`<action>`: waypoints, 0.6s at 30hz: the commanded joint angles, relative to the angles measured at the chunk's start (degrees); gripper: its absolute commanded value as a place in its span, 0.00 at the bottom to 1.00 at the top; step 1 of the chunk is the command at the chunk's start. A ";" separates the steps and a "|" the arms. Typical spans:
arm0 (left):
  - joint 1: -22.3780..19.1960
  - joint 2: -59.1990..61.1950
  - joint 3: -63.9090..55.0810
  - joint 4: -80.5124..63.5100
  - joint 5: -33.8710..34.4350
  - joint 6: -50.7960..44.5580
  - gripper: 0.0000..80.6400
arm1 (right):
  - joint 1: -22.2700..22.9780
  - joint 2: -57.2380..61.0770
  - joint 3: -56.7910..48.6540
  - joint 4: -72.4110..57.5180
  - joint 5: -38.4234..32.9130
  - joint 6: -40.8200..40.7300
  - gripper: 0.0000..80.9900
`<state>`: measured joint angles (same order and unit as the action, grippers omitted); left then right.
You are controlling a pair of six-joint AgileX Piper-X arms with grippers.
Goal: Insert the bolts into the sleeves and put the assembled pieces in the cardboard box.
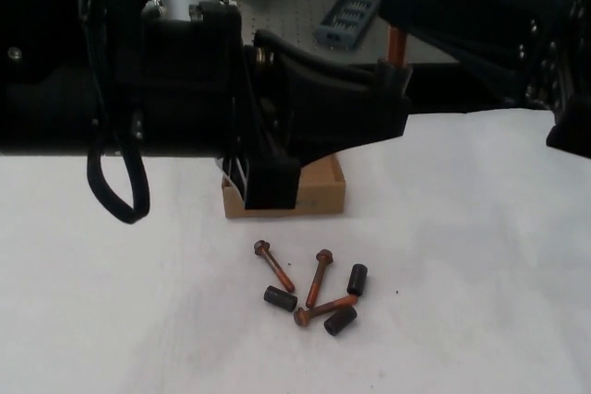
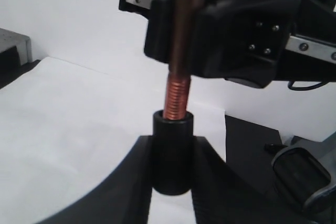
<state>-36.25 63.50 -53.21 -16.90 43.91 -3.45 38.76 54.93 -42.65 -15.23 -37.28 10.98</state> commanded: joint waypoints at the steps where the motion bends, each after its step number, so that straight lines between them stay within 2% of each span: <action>1: 0.03 -1.01 -1.31 -7.38 -0.19 -1.12 0.01 | 0.12 0.04 0.60 4.24 -1.61 -0.28 0.04; 4: 0.03 -1.01 -1.31 -7.67 -0.32 -1.34 0.01 | 0.12 0.04 0.60 4.62 -1.41 -0.28 0.01; 9: 0.03 -1.01 -1.31 -8.54 -0.32 -2.20 0.01 | 0.12 0.04 0.60 4.62 -0.56 -0.28 0.19; 11: 0.03 -1.01 -1.31 -9.45 -0.32 -2.44 0.01 | 0.12 0.04 0.60 4.62 -0.56 -0.28 0.24; 18: 0.03 -1.07 -1.31 -10.62 -0.15 -3.64 0.01 | 0.12 0.04 0.60 4.62 -0.35 -0.28 0.24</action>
<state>-36.27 63.63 -53.05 -22.00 42.86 -6.59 38.76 54.57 -42.40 -13.44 -36.74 10.87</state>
